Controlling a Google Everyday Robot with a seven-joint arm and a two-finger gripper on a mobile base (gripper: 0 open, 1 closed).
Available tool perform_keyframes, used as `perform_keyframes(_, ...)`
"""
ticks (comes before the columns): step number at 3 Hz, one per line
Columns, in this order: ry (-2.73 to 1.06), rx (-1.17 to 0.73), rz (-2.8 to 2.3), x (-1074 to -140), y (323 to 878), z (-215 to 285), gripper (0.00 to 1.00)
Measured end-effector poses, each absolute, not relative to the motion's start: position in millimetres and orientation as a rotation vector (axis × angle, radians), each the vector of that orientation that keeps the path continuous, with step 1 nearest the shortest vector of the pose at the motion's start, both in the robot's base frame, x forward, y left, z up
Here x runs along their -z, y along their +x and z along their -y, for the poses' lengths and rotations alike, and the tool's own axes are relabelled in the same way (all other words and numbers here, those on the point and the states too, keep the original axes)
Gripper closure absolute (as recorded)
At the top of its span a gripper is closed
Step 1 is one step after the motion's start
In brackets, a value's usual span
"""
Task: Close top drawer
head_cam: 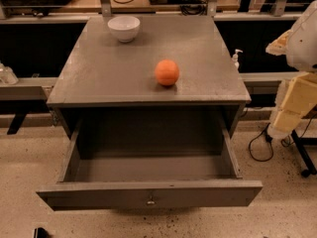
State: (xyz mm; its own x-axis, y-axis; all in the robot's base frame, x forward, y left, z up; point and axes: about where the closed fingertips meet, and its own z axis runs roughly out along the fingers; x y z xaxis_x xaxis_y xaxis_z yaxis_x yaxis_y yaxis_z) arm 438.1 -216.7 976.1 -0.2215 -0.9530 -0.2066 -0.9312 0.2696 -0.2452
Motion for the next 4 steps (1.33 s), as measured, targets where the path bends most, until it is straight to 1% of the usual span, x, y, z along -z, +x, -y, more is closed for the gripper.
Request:
perform_keyframes(1,-1.725,0.098,-2.232,-976.1,438.1,216.7,0.0)
perform_keyframes(2,-1.791,-0.046,-2.189,-932.2,440.6,183.4,0.0)
perform_keyframes(3,-1.795,-0.301,-2.094,-872.4,422.0,116.2,0.0)
perform_keyframes(4,-1.783,-0.458,-2.032,-808.1,400.7,70.2,0.14)
